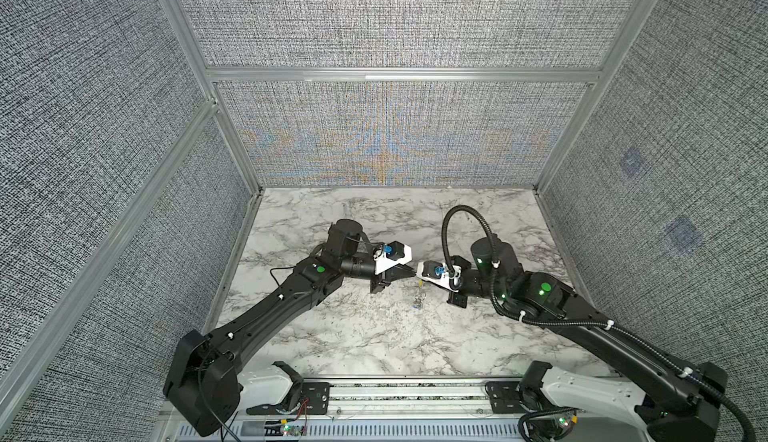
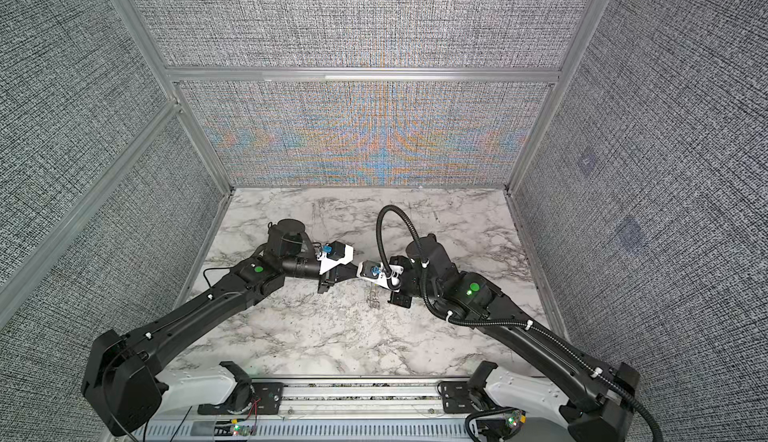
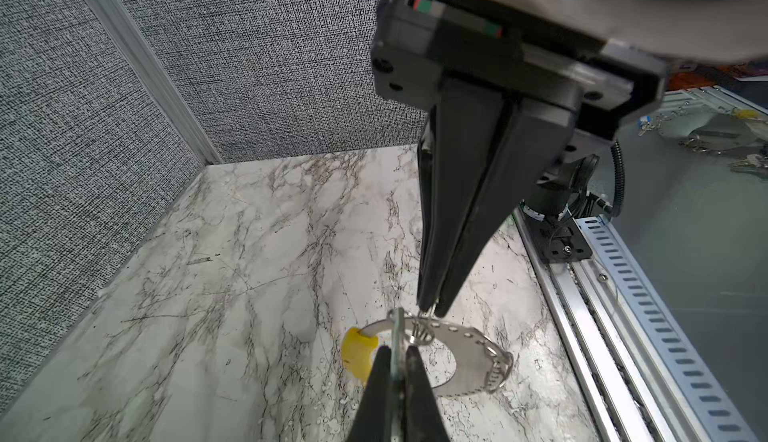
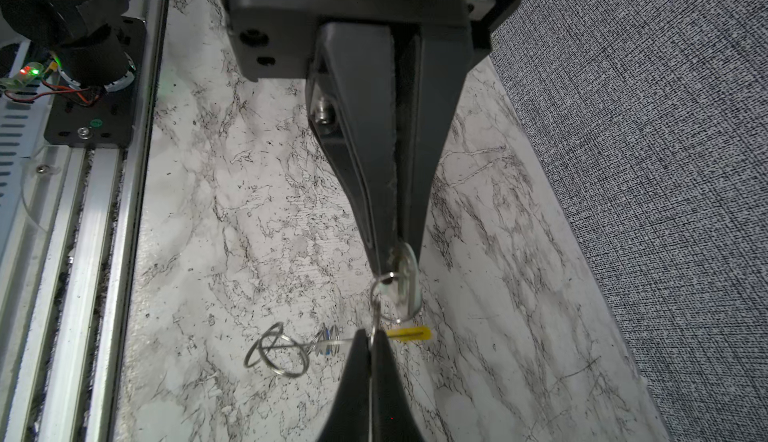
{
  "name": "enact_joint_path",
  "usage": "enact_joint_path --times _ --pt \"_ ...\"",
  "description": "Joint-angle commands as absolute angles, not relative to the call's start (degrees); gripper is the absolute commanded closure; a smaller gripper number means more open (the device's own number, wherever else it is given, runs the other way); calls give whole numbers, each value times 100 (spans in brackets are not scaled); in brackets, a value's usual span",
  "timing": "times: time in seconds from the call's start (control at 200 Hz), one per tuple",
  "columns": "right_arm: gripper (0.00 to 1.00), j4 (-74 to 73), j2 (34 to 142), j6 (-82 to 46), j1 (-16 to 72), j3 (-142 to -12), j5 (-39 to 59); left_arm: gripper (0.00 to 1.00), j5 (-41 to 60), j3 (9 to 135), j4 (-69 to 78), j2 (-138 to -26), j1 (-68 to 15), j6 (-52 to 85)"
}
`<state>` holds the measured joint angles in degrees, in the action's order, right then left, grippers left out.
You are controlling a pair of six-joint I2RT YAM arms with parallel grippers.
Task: Remove the keys from the keyring
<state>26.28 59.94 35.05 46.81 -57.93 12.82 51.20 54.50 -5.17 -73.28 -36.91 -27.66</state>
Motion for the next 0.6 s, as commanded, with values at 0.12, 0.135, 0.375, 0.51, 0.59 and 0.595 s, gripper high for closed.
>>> enact_joint_path --times 0.12,0.135,0.375,0.51,0.59,0.595 --pt "100 2616 5951 3788 4726 -5709 1268 100 5167 5650 -532 -7487 -3665 -2666" --pt "100 2604 5943 3783 4722 -5699 1259 100 5168 5668 -536 -7502 -3660 -2648" --pt "100 2533 5876 3853 4764 -5632 1196 100 5363 5834 -569 -7675 -3659 -2467" --pt "100 2535 5872 3928 4825 -5645 1186 100 5436 5871 -631 -7770 -3657 -2455" --pt "100 2478 5815 3961 4841 -5610 1254 100 5376 5904 -816 -7800 -3656 -2578" --pt "100 2474 5808 3963 4842 -5613 1255 100 5373 5910 -834 -7802 -3656 -2585"
